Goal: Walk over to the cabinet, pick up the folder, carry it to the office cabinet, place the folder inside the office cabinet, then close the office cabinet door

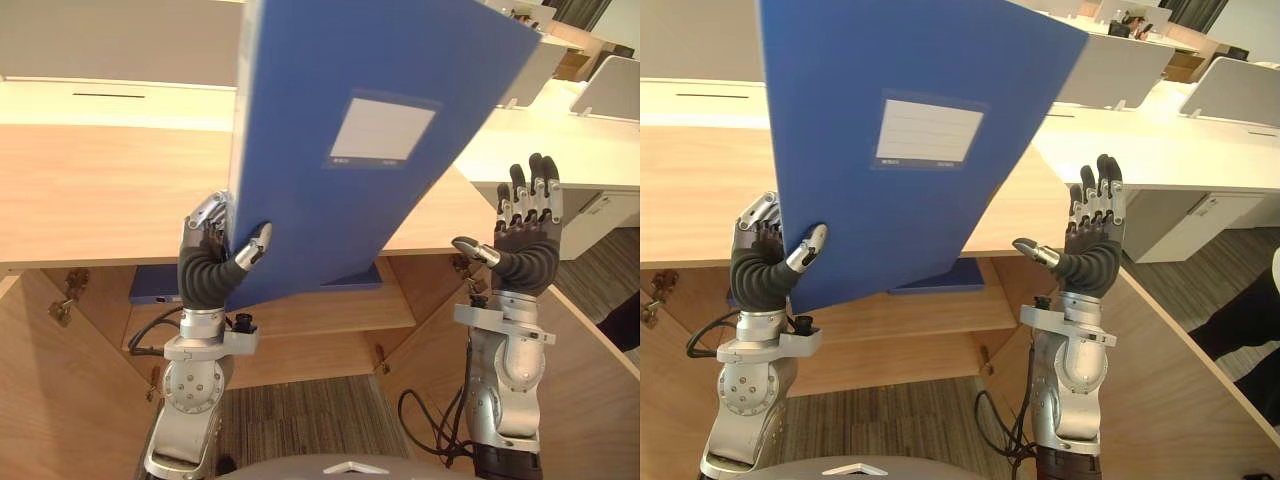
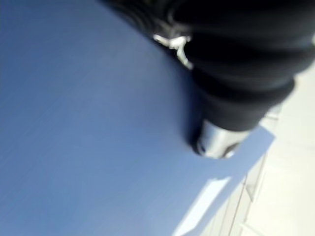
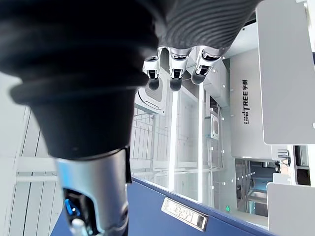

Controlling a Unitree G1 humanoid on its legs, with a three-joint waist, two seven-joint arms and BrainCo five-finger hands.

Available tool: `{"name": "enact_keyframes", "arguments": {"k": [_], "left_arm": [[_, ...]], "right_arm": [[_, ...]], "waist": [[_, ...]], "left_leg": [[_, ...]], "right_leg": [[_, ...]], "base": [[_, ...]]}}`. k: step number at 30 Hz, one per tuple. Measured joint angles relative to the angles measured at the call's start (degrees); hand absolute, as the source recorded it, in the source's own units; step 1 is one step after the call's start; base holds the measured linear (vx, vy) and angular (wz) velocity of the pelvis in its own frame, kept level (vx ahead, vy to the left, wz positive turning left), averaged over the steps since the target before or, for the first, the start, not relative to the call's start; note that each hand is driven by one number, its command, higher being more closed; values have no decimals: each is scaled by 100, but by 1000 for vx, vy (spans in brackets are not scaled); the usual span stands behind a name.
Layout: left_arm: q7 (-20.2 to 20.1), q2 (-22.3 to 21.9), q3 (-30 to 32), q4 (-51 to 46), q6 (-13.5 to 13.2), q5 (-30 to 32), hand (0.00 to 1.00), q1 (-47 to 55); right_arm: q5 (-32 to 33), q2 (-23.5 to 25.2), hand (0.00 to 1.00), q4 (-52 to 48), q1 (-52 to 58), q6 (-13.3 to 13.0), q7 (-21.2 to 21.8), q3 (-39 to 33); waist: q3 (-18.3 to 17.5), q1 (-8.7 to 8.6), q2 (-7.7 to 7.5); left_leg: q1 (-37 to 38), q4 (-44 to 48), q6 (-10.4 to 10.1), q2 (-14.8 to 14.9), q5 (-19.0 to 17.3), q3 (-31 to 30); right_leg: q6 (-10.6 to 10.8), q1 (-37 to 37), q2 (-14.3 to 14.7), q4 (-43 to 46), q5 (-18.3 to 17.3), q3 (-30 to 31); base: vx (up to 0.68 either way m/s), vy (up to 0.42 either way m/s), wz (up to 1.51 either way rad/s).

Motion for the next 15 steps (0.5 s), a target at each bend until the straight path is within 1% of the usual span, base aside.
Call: {"name": "enact_keyframes", "arguments": {"k": [2,4,8,10,15], "left_arm": [[-87,1,-31,0,-12,-17,100,-54],[-176,4,-53,3,-30,-48,100,-59],[-306,12,-122,114,-54,-94,100,-85],[-406,49,-196,246,-59,-120,100,-116],[-545,102,-272,270,-59,-194,100,-123]], "right_arm": [[118,-103,0,34,-22,31,102,5],[153,-218,0,34,-54,46,307,20],[269,-240,0,43,-54,132,549,168],[293,-361,0,141,-63,158,691,277],[309,-447,0,490,-382,278,827,569]], "waist": [[0,9,1],[0,18,-1],[-3,37,-5],[-12,86,-18],[-26,129,-37]], "left_leg": [[-24,0,-15,0,7,-16],[-60,0,-29,2,18,-17],[-57,0,-31,3,32,-16],[-60,0,-30,4,42,-16],[-69,0,9,6,84,-29]], "right_leg": [[0,-20,0,4,-1,-7],[-2,-57,2,6,0,-11],[-6,-63,2,7,3,-11],[-8,-72,2,3,5,-10],[-15,-75,4,1,14,-19]], "base": [[-44,11,5],[-45,12,0],[-8,2,0],[0,0,0],[0,0,0]]}}
